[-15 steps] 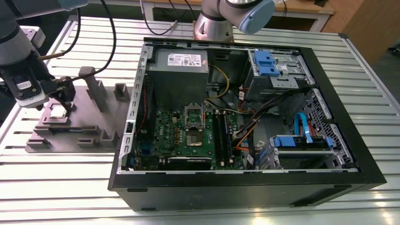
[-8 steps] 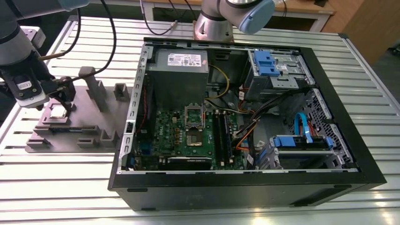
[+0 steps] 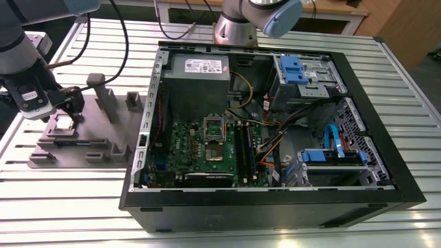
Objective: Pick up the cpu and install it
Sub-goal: 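Pick up the cpu and move it towards the insertion slot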
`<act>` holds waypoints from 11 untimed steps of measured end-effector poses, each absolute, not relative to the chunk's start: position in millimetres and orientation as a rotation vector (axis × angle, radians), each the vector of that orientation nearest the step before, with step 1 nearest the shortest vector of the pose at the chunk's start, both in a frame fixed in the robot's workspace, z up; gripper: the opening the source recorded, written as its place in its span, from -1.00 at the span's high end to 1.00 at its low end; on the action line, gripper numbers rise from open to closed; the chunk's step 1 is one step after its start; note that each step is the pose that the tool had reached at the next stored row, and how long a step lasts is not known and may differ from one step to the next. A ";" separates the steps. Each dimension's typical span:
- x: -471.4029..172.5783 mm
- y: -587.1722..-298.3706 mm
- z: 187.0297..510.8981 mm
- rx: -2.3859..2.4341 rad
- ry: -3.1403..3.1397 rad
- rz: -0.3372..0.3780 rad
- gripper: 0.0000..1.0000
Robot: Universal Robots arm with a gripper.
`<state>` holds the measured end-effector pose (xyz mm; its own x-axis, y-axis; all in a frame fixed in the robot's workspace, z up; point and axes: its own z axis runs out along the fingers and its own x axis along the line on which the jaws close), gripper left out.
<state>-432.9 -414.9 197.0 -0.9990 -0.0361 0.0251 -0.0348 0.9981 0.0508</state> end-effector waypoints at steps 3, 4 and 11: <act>-433.8 -414.1 193.0 0.055 -3.114 -0.079 -0.38; -433.8 -414.1 191.2 0.055 -3.114 -0.079 -0.38; -434.0 -414.1 183.3 0.052 -3.115 -0.079 -0.38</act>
<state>-434.0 -414.1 183.3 -0.9991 -0.0338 0.0244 -0.0325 0.9982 0.0509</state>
